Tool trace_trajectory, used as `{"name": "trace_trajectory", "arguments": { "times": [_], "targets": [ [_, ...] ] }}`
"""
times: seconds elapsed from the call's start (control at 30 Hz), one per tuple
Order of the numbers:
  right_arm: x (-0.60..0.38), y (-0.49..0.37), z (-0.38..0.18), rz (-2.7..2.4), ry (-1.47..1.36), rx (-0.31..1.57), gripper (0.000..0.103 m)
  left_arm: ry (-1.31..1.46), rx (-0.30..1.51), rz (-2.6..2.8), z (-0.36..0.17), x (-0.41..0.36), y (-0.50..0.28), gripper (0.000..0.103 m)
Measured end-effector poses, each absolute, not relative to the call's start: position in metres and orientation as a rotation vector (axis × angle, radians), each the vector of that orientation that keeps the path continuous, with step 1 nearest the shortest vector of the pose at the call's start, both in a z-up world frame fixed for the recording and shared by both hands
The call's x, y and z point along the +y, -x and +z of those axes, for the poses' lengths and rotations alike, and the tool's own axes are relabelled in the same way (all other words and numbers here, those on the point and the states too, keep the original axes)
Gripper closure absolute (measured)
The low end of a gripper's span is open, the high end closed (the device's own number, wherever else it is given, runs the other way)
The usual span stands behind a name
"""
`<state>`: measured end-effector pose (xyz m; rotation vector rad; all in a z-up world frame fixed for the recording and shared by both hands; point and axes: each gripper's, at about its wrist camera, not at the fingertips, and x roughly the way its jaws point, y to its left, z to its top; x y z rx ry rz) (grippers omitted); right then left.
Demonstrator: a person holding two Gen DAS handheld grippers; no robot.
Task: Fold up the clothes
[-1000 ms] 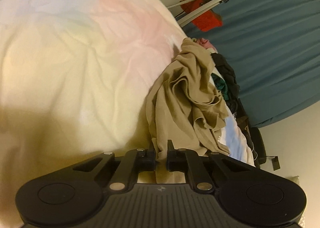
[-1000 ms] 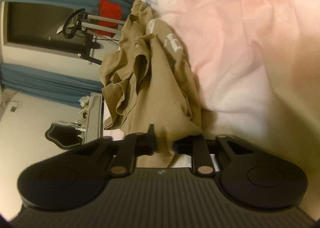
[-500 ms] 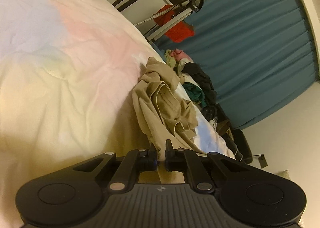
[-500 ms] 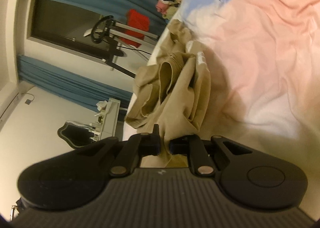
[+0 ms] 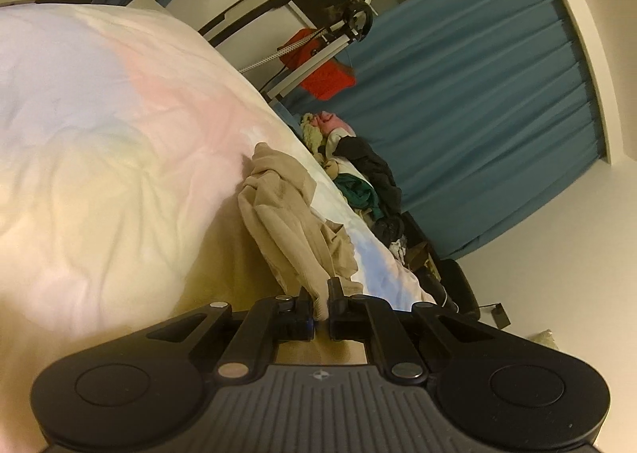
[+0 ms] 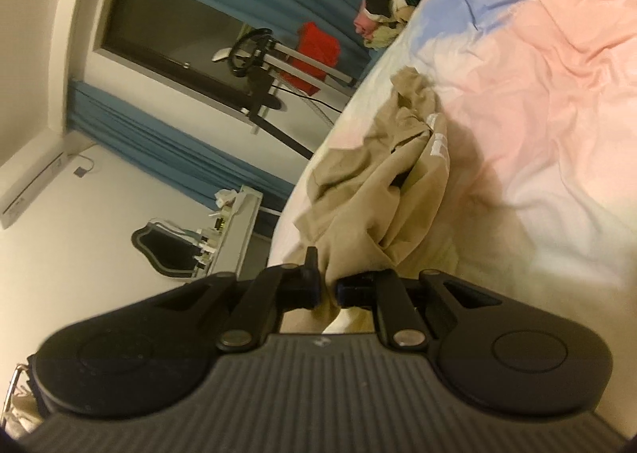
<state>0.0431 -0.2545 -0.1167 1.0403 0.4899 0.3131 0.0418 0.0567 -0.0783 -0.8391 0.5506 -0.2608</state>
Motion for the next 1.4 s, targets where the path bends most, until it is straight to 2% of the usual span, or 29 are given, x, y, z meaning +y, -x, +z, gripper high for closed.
{"name": "trace_trajectory", "arguments": {
  "times": [0.47,0.57,0.73,0.97,1.13,1.4],
  "targets": [
    [-0.249,0.086,-0.092,0.343,-1.032,0.346,0.092,0.822,0.501,-0.384,-0.037,0.063,0.074,0.097],
    [-0.249,0.092,-0.090,0.338,-1.046,0.333,0.092,0.823,0.514,-0.386,-0.029,0.063,0.076,0.097],
    [-0.255,0.060,-0.073,0.310,-1.047,0.364,0.092,0.804,0.541,-0.365,-0.017,0.055,0.039,0.097],
    [-0.261,-0.041,-0.069,0.225,-1.063,0.507,0.092,0.714,0.651,-0.233,-0.010,0.035,-0.064,0.096],
    [-0.268,-0.111,-0.098,0.232,-1.059,0.561,0.091,0.620,0.625,-0.197,-0.034,0.023,-0.132,0.096],
    [-0.272,-0.161,-0.147,0.250,-1.043,0.600,0.090,0.600,0.602,-0.218,-0.089,0.021,-0.182,0.096]
  ]
}}
